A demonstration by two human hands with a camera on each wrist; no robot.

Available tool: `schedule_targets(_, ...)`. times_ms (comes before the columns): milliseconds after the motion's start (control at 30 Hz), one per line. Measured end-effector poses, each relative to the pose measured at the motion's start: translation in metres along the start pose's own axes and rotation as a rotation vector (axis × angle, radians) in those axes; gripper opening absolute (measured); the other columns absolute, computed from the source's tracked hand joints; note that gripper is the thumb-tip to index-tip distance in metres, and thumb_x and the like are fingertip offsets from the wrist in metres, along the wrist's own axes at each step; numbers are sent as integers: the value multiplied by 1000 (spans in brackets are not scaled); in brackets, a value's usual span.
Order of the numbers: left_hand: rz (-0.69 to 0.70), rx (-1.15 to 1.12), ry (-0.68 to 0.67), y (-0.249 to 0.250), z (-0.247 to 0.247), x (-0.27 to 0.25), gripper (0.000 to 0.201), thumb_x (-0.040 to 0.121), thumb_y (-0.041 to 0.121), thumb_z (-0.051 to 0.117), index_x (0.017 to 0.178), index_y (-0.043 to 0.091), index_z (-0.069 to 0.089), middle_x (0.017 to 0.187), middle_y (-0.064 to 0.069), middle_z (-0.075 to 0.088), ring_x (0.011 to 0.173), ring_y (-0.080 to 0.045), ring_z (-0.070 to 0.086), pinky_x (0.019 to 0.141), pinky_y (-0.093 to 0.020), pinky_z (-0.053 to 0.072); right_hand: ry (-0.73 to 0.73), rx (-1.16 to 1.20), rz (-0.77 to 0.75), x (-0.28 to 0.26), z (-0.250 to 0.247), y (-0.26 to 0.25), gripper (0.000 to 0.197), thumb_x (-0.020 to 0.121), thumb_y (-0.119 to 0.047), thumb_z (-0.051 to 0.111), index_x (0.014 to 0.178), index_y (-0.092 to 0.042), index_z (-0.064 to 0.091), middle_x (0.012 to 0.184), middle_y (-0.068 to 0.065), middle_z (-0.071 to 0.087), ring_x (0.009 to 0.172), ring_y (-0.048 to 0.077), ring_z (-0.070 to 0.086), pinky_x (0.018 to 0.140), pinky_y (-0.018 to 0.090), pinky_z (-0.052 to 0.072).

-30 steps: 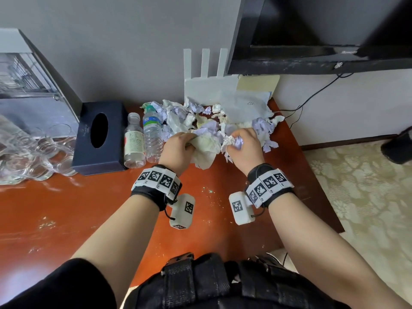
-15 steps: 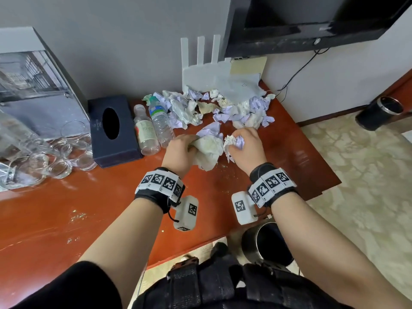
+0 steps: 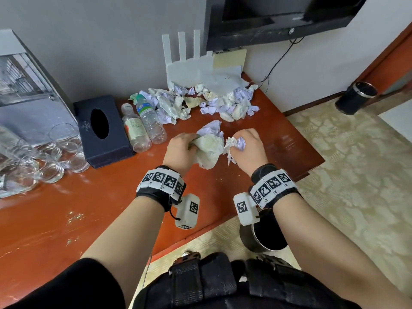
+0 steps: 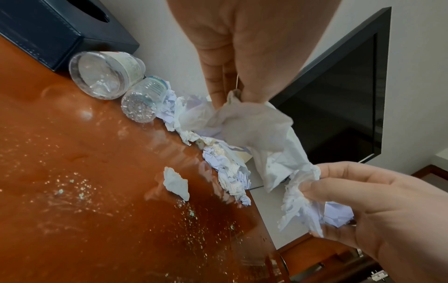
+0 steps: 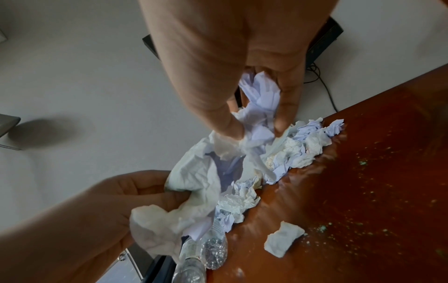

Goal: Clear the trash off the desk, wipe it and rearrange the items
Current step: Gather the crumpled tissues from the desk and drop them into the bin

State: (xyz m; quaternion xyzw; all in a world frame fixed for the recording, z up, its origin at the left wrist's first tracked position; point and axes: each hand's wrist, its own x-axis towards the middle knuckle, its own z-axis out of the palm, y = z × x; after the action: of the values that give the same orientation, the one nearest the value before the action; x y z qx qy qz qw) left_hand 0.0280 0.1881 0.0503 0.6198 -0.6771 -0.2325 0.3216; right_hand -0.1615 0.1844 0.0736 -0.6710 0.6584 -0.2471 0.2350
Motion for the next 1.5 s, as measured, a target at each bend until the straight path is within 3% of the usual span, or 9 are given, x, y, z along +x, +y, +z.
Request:
schedule_targets(233,31,-12,-53,36,31,-6,33,83,-1,53,110,8,69,109,-13,67,102,-26,60,80,-19,37,43,8,72,-24,-28,35,25,85,-5,60,109,-10,59,123,4,45,101,20,53,85,23,41)
schedule_targets(400,66,-30,-113,71,70,-15,33,82,-1,51,107,9,70,102,-11,69,94,-23,58,74,-18,33,72,10,114,-47,-60,72,21,82,-1,56,102,-7,60,118,6,47,96,24,56,86,28,44)
schedule_targets(533,82,-26,-141,102,105,-24,33,83,1,52,110,9,69,105,-11,68,97,-26,59,78,-23,39,87,5,127,-60,-90,109,22,82,0,57,101,-8,60,118,6,47,93,22,55,82,23,39)
schedule_targets(700,77,-11,-143,146,154,-40,34,84,0,52,112,9,69,109,-12,68,101,-27,59,81,-21,38,85,13,141,-80,-128,163,24,81,0,56,102,-10,60,118,4,47,89,11,47,78,16,34)
schedule_targets(900,88,-32,-196,189,218,-70,35,83,-1,50,109,11,70,106,-9,69,99,-25,61,81,-23,41,59,-11,179,-112,-164,225,19,79,-2,57,97,-9,59,116,6,47,93,23,54,83,32,45)
schedule_targets(1000,70,-17,-258,200,246,-87,35,84,0,51,111,12,69,108,-9,68,101,-25,60,79,-22,39,61,-9,213,-124,-171,253,20,78,-3,58,98,-8,60,115,7,48,95,24,54,80,29,43)
schedule_targets(1133,45,-42,-314,210,272,-103,33,82,-2,51,108,8,69,101,-12,68,96,-26,59,75,-23,38,31,-48,254,-139,-173,284,19,81,-9,60,101,-9,60,116,4,48,95,23,53,68,22,29)
schedule_targets(1300,1,-62,-391,213,294,-111,34,82,-5,48,107,6,69,104,-14,68,98,-27,59,79,-25,41,8,-18,332,-152,-165,319,21,81,-9,61,102,-11,58,116,6,47,91,21,52,74,23,34)
schedule_targets(1500,40,-50,-479,195,323,-99,28,80,-4,46,93,-1,70,89,-17,69,80,-29,61,74,-39,49,33,-4,413,-154,-150,350,24,83,-5,58,107,-8,58,117,8,49,89,14,47,74,18,32)
